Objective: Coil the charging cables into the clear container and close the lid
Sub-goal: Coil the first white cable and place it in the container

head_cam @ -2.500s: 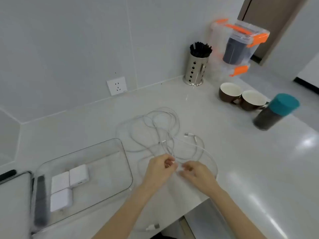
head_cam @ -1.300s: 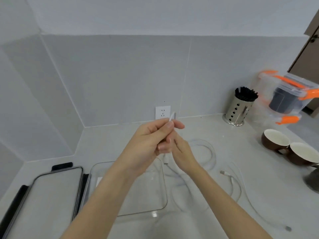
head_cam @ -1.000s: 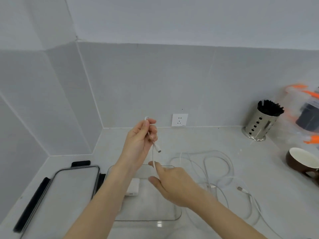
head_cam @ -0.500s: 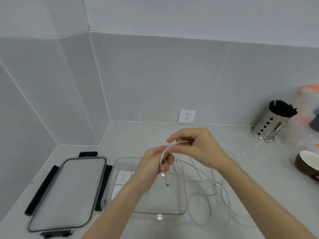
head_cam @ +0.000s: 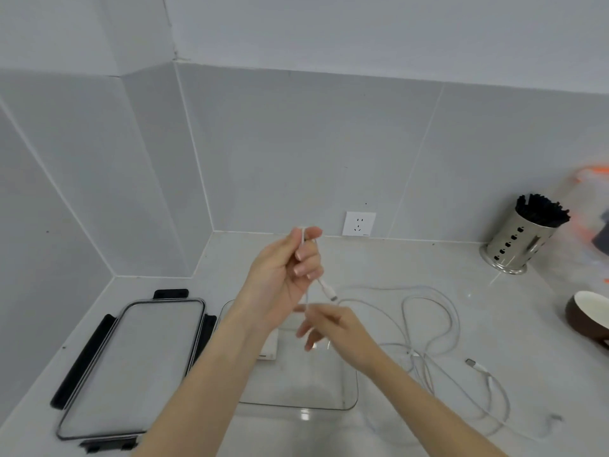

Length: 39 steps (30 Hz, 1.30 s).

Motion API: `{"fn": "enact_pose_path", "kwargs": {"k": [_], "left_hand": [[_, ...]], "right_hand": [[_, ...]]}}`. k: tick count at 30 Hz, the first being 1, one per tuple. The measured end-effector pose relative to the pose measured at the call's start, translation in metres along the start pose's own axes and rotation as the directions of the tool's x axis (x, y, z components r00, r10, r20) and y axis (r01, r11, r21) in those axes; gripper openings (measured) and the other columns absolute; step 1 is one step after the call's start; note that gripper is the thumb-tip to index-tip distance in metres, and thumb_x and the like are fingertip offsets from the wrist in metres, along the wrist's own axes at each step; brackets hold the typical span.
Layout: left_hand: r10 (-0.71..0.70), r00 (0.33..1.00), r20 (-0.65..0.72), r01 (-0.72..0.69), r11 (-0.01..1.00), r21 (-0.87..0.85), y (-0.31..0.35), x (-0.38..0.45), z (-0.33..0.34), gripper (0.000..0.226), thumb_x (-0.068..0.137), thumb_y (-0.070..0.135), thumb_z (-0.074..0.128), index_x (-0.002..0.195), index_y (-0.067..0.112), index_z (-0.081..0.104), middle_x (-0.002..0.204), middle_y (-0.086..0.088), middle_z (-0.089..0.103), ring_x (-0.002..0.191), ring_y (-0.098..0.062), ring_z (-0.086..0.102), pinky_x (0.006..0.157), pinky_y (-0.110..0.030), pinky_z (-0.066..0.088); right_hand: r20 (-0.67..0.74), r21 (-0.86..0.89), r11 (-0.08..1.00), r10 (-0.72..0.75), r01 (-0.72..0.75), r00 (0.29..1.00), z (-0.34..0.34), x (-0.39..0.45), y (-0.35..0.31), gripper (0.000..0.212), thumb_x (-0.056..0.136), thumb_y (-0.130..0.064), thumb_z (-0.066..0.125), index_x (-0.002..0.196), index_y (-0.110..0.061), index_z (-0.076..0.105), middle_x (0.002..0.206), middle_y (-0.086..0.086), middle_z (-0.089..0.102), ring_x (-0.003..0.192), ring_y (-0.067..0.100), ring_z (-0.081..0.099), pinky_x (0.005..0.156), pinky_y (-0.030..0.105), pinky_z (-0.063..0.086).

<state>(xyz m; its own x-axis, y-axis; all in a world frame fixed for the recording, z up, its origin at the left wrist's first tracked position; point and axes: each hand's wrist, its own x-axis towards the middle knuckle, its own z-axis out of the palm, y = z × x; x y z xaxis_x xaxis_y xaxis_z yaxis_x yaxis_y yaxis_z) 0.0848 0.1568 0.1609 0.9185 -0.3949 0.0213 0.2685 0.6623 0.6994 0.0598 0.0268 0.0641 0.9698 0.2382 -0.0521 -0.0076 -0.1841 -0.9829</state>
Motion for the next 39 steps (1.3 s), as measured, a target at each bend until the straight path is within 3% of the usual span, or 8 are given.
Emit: {"fn": "enact_pose_path", "kwargs": {"k": [6, 12, 18, 24, 28, 31, 35, 39], "left_hand": [[0.257, 0.958, -0.126, -0.132, 0.787, 0.603, -0.012, 0.028, -0.046, 0.029, 0.099, 0.019, 0.035, 0.087, 0.010, 0.059, 0.051, 0.011, 0.049, 0.046, -0.006, 0.041, 0.052, -0.016, 0.037], [0.178, 0.984, -0.009, -0.082, 0.498, 0.864, -0.043, 0.017, -0.054, 0.026, 0.098, 0.016, 0.038, 0.081, 0.009, 0.058, 0.056, 0.003, 0.051, 0.046, -0.001, 0.044, 0.052, -0.010, 0.037], [0.038, 0.998, -0.053, 0.005, 0.771, 0.637, -0.051, -0.016, -0.026, 0.041, 0.099, 0.031, 0.030, 0.073, 0.013, 0.056, 0.053, 0.005, 0.050, 0.047, -0.010, 0.041, 0.051, -0.018, 0.035], [-0.141, 0.983, 0.117, 0.088, 0.924, 0.372, -0.023, -0.028, 0.001, 0.024, 0.088, 0.028, 0.048, 0.071, 0.012, 0.054, 0.053, 0.004, 0.038, 0.043, -0.009, 0.030, 0.046, -0.017, 0.031], [-0.065, 0.992, 0.111, 0.044, 0.982, 0.183, -0.011, -0.013, 0.006, 0.040, 0.096, 0.029, 0.028, 0.080, 0.006, 0.055, 0.053, 0.001, 0.041, 0.041, -0.009, 0.035, 0.046, -0.018, 0.038], [0.023, 0.999, 0.042, -0.030, 0.981, 0.193, -0.010, 0.004, -0.003, 0.037, 0.098, 0.023, 0.026, 0.087, 0.004, 0.056, 0.056, 0.004, 0.045, 0.045, -0.009, 0.038, 0.051, -0.020, 0.034], [0.210, 0.977, -0.045, -0.137, 0.769, 0.625, -0.020, 0.019, -0.028, 0.029, 0.100, 0.020, 0.031, 0.089, 0.010, 0.057, 0.061, 0.008, 0.049, 0.052, -0.007, 0.044, 0.058, -0.019, 0.039], [0.264, 0.964, 0.032, -0.144, 0.418, 0.897, -0.039, 0.018, -0.055, 0.022, 0.098, 0.014, 0.036, 0.085, 0.009, 0.053, 0.064, 0.002, 0.048, 0.053, -0.004, 0.044, 0.060, -0.013, 0.039]], "right_hand": [[0.107, -0.547, 0.820, -0.130, 0.167, 0.986, 0.005, -0.022, -0.022, 0.030, 0.099, -0.030, 0.036, 0.119, -0.024, 0.057, 0.055, -0.004, 0.048, 0.055, 0.014, 0.049, 0.061, 0.025, 0.042], [0.143, -0.800, 0.522, -0.312, 0.295, 0.939, -0.021, -0.020, -0.068, 0.025, 0.094, -0.032, 0.045, 0.093, -0.018, 0.066, 0.070, -0.002, 0.065, 0.064, 0.020, 0.055, 0.066, 0.035, 0.046], [-0.084, -0.373, 0.892, -0.308, 0.256, 0.948, -0.052, 0.000, -0.093, 0.010, 0.072, -0.017, 0.077, 0.079, -0.023, 0.073, 0.057, -0.005, 0.056, 0.055, 0.009, 0.049, 0.059, 0.020, 0.041], [-0.125, 0.018, 0.975, -0.218, 0.222, 0.968, -0.048, 0.016, -0.064, 0.022, 0.084, -0.006, 0.062, 0.065, -0.015, 0.069, 0.054, -0.009, 0.059, 0.050, 0.007, 0.047, 0.052, 0.018, 0.039], [-0.154, -0.055, 0.990, -0.141, 0.134, 0.978, -0.026, 0.015, -0.033, 0.037, 0.096, -0.024, 0.045, 0.070, -0.004, 0.062, 0.056, 0.008, 0.052, 0.045, 0.014, 0.040, 0.045, 0.024, 0.033], [-0.070, -0.235, 0.971, -0.057, 0.039, 0.996, -0.006, 0.001, -0.023, 0.039, 0.098, -0.030, 0.039, 0.068, -0.037, 0.062, 0.052, -0.006, 0.054, 0.045, 0.010, 0.044, 0.053, 0.025, 0.038], [0.117, -0.625, 0.767, -0.087, 0.141, 0.989, 0.005, -0.014, -0.023, 0.031, 0.099, -0.031, 0.030, 0.124, -0.022, 0.047, 0.069, -0.005, 0.059, 0.070, 0.017, 0.056, 0.072, 0.030, 0.045], [0.196, -0.839, 0.471, -0.204, 0.272, 0.959, -0.007, -0.021, -0.040, 0.029, 0.098, -0.025, 0.032, 0.116, -0.014, 0.053, 0.102, 0.004, 0.067, 0.091, 0.028, 0.061, 0.075, 0.036, 0.044]]}}
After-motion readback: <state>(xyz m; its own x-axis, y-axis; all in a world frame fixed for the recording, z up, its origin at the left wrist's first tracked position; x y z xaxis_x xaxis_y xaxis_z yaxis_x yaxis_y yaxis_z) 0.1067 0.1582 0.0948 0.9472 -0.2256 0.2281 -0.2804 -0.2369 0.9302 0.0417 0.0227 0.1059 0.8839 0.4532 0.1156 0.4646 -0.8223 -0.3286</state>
